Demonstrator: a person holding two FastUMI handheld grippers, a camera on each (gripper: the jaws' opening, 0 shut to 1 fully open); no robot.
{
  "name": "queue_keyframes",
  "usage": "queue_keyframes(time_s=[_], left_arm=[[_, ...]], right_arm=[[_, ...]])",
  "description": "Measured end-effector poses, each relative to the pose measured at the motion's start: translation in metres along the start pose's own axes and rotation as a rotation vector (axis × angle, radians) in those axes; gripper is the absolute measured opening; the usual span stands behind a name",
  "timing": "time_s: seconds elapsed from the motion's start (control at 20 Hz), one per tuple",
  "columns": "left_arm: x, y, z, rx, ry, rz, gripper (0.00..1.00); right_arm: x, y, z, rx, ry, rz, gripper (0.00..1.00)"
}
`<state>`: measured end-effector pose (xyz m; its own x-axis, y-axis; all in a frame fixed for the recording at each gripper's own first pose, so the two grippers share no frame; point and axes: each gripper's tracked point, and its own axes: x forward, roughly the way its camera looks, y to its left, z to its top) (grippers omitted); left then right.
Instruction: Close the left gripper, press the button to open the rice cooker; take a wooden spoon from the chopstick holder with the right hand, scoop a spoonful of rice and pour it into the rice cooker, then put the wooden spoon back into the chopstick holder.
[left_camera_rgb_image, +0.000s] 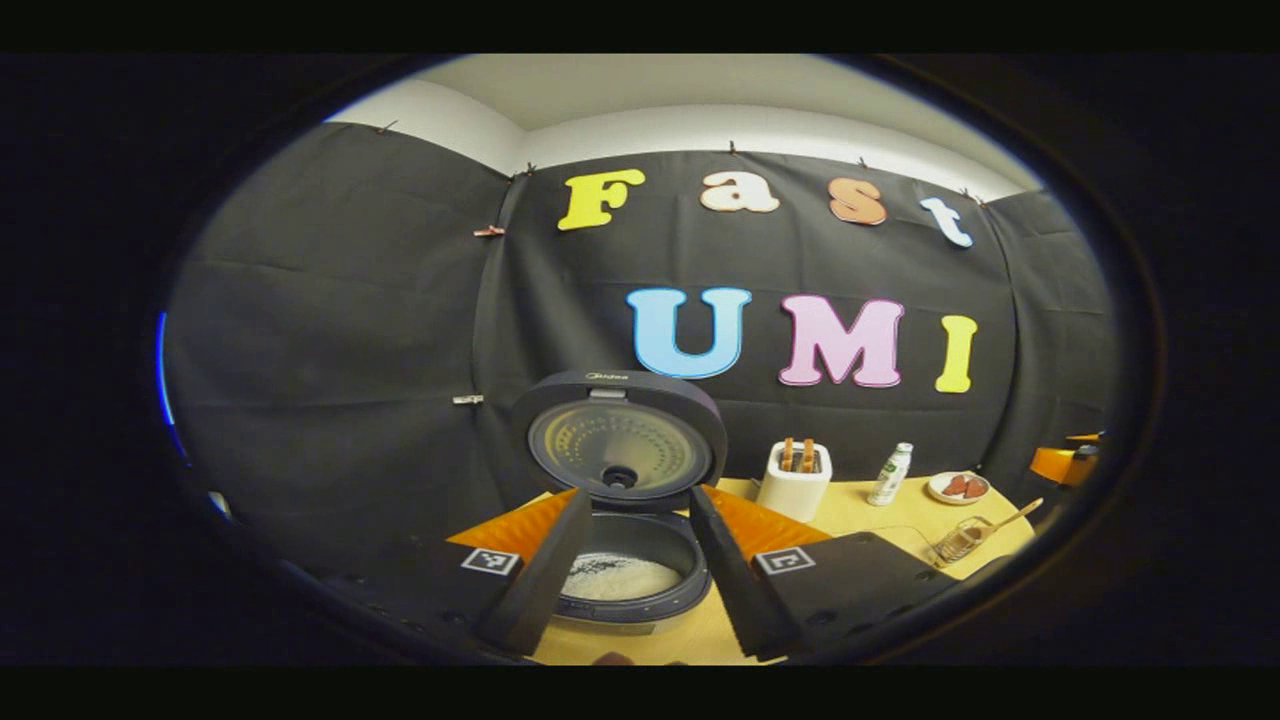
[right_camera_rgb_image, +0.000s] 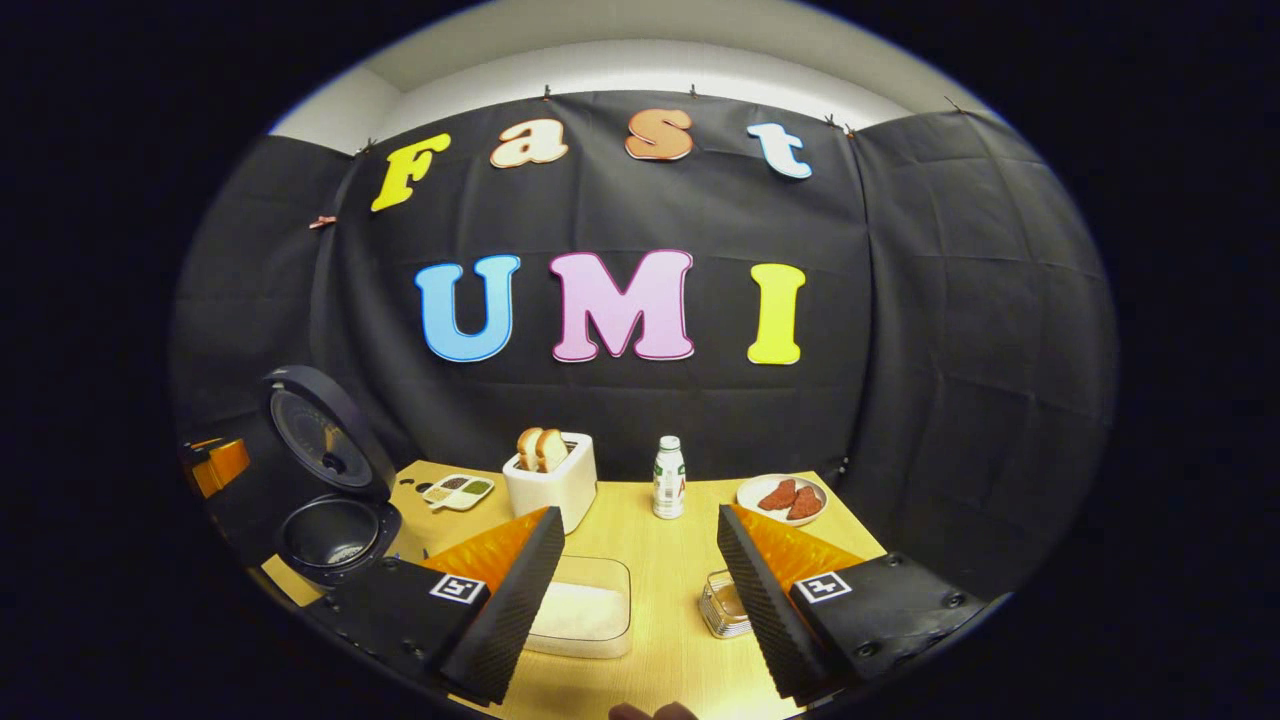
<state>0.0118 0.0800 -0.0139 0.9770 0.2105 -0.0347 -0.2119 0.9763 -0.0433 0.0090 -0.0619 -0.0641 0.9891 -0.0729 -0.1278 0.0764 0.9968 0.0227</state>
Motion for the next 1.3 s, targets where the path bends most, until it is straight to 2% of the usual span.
queue_keyframes(time_s=[0.45,0.75,1.15,1.3], left_arm=[[-0.005,-0.021,0.006,0.026,-0.013,-0.011,0.75],[-0.010,-0.022,0.005,0.016,-0.008,0.018,0.77],[-0.019,-0.031,-0.001,0.021,0.015,0.032,0.77],[-0.023,-0.031,0.002,0.050,0.014,0.051,0.77]], right_arm=[[0.013,-0.086,-0.043,0.059,0.085,-0.159,0.96],[0.023,-0.141,-0.082,0.095,0.149,-0.260,0.97],[0.045,-0.177,-0.129,0.137,0.234,-0.315,0.97],[0.056,-0.185,-0.152,0.217,0.287,-0.329,0.98]])
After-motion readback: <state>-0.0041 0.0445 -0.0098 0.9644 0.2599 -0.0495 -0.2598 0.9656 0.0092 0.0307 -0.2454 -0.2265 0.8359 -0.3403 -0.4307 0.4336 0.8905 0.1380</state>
